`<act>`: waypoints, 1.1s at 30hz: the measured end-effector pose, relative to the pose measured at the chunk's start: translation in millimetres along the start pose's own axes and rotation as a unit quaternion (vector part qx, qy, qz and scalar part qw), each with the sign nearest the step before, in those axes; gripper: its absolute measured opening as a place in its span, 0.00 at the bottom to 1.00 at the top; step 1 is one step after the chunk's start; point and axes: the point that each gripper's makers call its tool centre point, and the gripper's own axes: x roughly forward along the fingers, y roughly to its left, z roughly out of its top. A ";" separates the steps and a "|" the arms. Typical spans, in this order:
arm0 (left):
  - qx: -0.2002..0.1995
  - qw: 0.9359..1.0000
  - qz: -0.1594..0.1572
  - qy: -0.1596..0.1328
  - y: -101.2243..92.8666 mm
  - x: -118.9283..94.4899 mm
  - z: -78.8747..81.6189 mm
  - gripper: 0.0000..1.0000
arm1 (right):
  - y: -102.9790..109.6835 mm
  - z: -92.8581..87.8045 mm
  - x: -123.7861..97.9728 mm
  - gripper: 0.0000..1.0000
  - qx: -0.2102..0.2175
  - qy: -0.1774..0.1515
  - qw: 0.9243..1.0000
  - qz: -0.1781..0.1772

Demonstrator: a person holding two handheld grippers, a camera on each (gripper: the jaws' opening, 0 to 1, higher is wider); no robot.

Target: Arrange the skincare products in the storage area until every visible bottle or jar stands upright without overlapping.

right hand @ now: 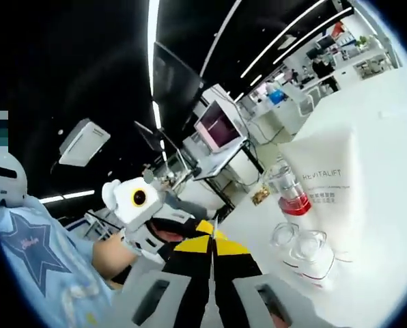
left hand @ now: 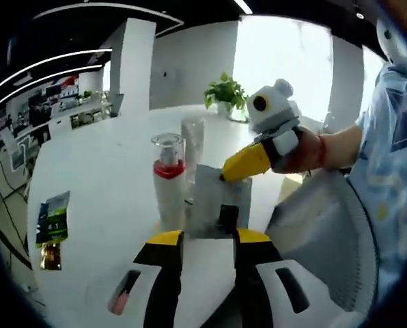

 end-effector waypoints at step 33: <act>-0.171 0.984 -0.002 -0.058 36.0 -19.7 25.5 0.00 | -11.1 -8.5 1.2 0.00 -0.047 0.025 0.998 -0.040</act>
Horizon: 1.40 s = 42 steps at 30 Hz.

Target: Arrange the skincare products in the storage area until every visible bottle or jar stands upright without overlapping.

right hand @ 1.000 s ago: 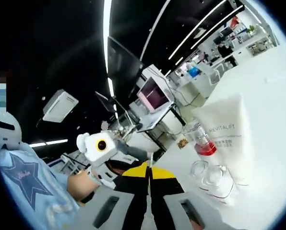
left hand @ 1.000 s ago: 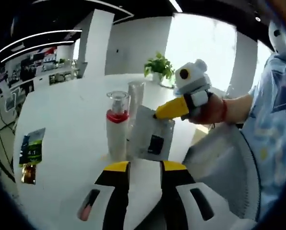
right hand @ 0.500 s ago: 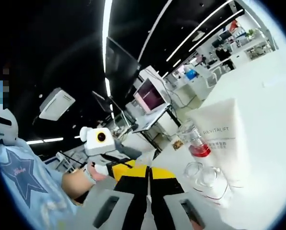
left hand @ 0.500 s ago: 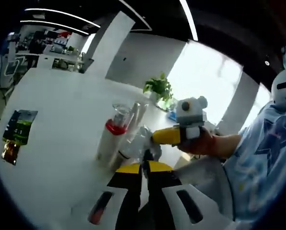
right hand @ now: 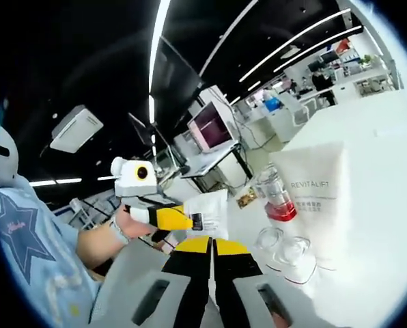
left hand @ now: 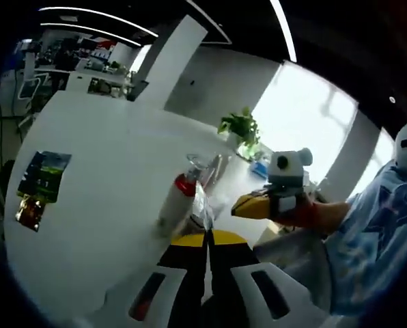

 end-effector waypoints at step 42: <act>0.142 0.930 0.126 0.315 126.3 96.9 -63.3 0.02 | -7.6 -34.6 6.5 0.00 -0.065 0.095 0.993 -0.024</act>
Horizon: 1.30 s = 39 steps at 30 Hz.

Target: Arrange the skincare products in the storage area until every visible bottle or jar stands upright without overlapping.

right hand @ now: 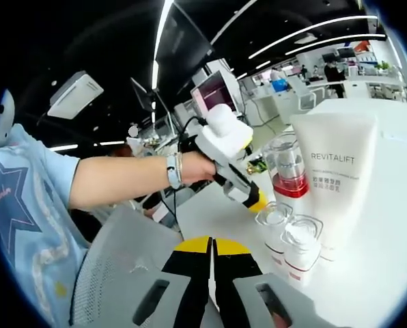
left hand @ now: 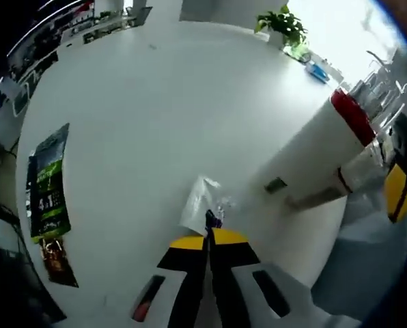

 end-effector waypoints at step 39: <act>-0.006 0.995 0.096 -0.027 19.7 -8.7 6.4 0.24 | -9.2 -4.6 -1.8 0.00 -0.009 0.014 0.999 -0.027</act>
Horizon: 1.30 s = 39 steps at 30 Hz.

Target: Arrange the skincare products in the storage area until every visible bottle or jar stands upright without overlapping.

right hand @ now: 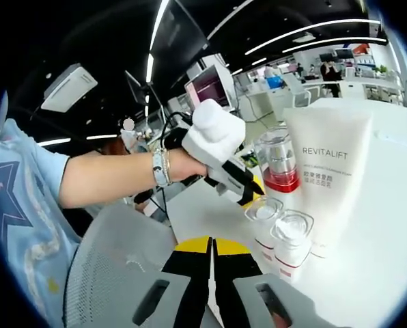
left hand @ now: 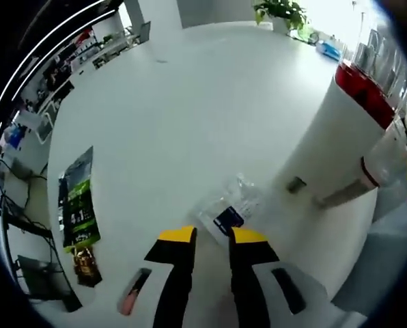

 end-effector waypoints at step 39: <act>-0.032 0.987 -0.017 -0.159 -0.3 -17.0 40.1 0.36 | -2.2 -3.0 1.4 0.00 0.006 0.007 1.000 -0.002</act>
